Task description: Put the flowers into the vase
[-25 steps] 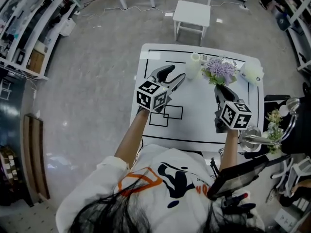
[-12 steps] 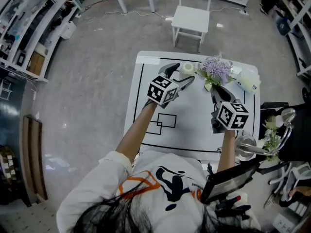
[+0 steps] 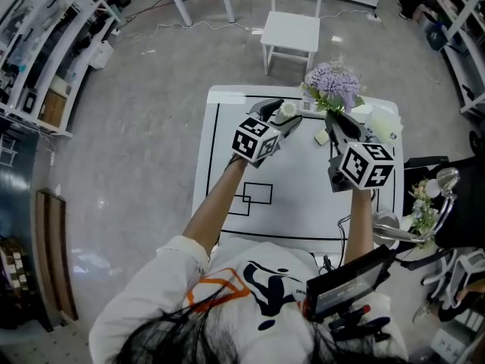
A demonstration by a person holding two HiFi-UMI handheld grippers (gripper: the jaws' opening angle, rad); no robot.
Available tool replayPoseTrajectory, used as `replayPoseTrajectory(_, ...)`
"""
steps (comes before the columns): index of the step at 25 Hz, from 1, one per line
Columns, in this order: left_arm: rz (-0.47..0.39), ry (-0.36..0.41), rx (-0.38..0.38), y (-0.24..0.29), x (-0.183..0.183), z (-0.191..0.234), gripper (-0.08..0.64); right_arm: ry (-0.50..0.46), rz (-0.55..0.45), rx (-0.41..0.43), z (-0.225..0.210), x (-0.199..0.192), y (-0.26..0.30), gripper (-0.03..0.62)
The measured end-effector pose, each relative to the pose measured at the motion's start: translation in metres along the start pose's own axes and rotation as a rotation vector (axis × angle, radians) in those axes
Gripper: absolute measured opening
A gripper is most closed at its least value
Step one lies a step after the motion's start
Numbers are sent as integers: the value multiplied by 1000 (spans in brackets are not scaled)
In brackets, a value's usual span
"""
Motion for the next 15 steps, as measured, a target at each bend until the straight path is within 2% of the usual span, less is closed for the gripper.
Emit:
replayPoseTrajectory(11,-15,-25,-22,3,0,3,285,-26,-68,48,11,38,35,49)
replayPoseTrajectory(15,-17,-34,-34,4,-3,5,285,-33,-139,68,16,56,41,49)
Point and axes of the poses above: the fingertips, and each gripper's own axes: y forward along the fingers, z to its left, x out of its top, the point moved 9 cm from there along -y, backward along the fingers, and after that the axes turned 1 degree about -y, right-handed, at the moved point
